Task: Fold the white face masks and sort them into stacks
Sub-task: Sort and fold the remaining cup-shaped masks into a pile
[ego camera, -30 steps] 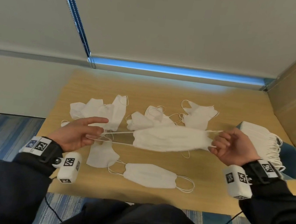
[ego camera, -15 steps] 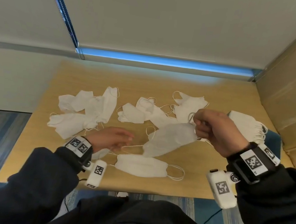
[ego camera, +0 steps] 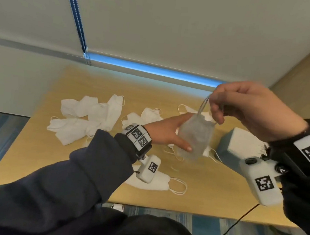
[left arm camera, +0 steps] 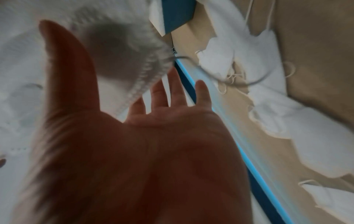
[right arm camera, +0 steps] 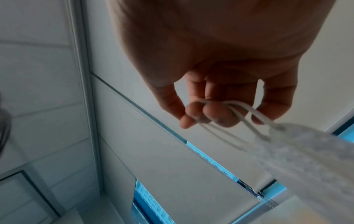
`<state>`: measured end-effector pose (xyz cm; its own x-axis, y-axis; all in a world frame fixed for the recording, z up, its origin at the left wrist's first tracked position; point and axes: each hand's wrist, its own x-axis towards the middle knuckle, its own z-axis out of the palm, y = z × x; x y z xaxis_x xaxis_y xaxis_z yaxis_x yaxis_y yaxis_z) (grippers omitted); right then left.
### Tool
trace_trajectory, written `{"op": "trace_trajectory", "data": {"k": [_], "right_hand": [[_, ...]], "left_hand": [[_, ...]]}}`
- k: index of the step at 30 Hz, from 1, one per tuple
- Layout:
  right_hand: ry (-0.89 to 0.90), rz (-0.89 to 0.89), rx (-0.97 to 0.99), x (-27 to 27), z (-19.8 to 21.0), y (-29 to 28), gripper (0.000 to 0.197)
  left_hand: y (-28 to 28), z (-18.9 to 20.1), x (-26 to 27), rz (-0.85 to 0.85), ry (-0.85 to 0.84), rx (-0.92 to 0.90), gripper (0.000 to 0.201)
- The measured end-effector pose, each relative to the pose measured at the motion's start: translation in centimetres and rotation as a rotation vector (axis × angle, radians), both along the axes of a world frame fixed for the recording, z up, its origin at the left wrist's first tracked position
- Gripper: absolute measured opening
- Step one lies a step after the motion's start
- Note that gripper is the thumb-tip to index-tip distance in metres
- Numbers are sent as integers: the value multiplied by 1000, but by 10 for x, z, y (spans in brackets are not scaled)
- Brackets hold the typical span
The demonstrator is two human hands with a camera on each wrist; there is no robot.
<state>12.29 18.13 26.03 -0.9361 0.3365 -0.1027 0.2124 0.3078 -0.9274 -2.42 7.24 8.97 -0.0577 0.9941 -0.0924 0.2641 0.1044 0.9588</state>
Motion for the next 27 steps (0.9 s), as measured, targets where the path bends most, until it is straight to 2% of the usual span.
{"op": "trace_trajectory", "data": {"k": [2, 5, 7, 11, 15, 19, 24, 26, 27], "right_hand": [[54, -81, -45, 2, 4, 6, 29], [122, -196, -99, 9, 3, 17, 29], [133, -233, -153, 13, -2, 22, 31], [141, -300, -243, 19, -9, 26, 30], [163, -389, -413, 28, -13, 35, 31], [136, -457, -545, 39, -33, 47, 29], [-108, -580, -532, 53, -116, 48, 29], [-250, -590, -615, 64, -158, 44, 17], [-315, -576, -654, 69, -177, 42, 11]], "left_hand": [[-5, -10, 5, 14, -17, -39, 87], [-19, -24, 13, -8, -188, -78, 78], [-28, -27, 19, 33, -246, -105, 60], [-44, -38, 19, 104, -216, -128, 15], [-66, -54, 4, 120, -396, -172, 12], [-90, -65, -15, 379, -646, -149, 6], [-129, -63, -55, 732, -1228, 103, 15], [-149, -64, -73, 877, -1341, 158, 21], [-159, -64, -82, 929, -1367, 127, 26]]}}
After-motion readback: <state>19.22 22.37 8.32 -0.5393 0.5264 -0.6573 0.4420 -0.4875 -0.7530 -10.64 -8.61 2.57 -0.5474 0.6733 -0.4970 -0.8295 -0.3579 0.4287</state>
